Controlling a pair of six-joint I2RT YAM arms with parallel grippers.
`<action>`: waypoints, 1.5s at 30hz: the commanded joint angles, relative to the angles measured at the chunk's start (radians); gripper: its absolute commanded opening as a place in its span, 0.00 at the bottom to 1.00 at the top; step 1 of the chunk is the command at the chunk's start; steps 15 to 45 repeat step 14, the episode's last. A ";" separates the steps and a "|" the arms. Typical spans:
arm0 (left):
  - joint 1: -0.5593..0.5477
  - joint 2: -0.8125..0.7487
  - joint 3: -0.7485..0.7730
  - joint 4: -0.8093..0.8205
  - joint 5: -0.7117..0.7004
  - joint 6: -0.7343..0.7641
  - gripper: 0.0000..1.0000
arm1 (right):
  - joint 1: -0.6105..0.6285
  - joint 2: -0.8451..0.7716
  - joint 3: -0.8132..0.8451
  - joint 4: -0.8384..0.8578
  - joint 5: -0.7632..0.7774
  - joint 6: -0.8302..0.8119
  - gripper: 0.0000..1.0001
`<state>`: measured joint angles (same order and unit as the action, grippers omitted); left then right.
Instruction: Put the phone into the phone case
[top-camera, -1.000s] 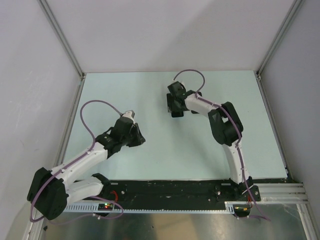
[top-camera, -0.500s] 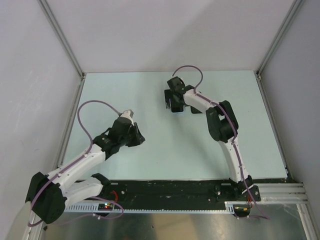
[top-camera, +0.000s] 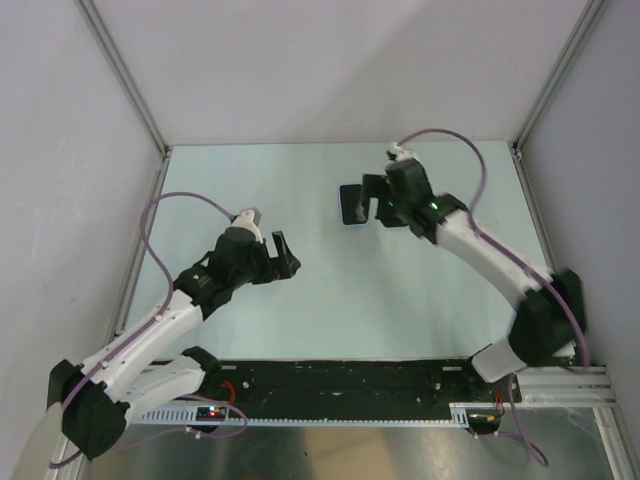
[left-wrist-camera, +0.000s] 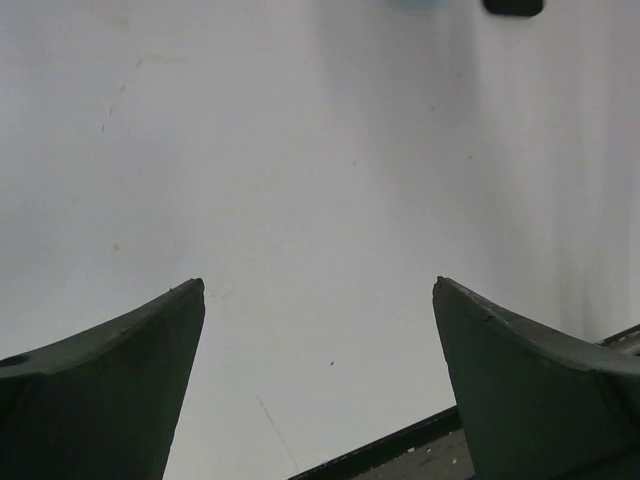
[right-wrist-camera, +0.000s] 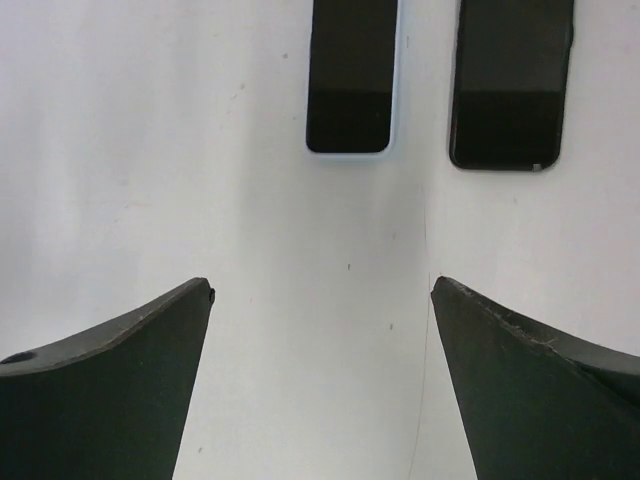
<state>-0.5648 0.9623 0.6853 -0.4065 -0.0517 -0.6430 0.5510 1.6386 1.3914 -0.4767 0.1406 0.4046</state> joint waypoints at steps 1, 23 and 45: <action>0.006 -0.067 0.067 0.013 -0.055 0.033 1.00 | 0.050 -0.314 -0.317 0.119 0.018 0.113 0.98; 0.007 -0.121 0.078 0.014 -0.118 0.016 1.00 | 0.121 -0.721 -0.659 0.186 0.102 0.188 0.99; 0.007 -0.121 0.078 0.014 -0.118 0.016 1.00 | 0.121 -0.721 -0.659 0.186 0.102 0.188 0.99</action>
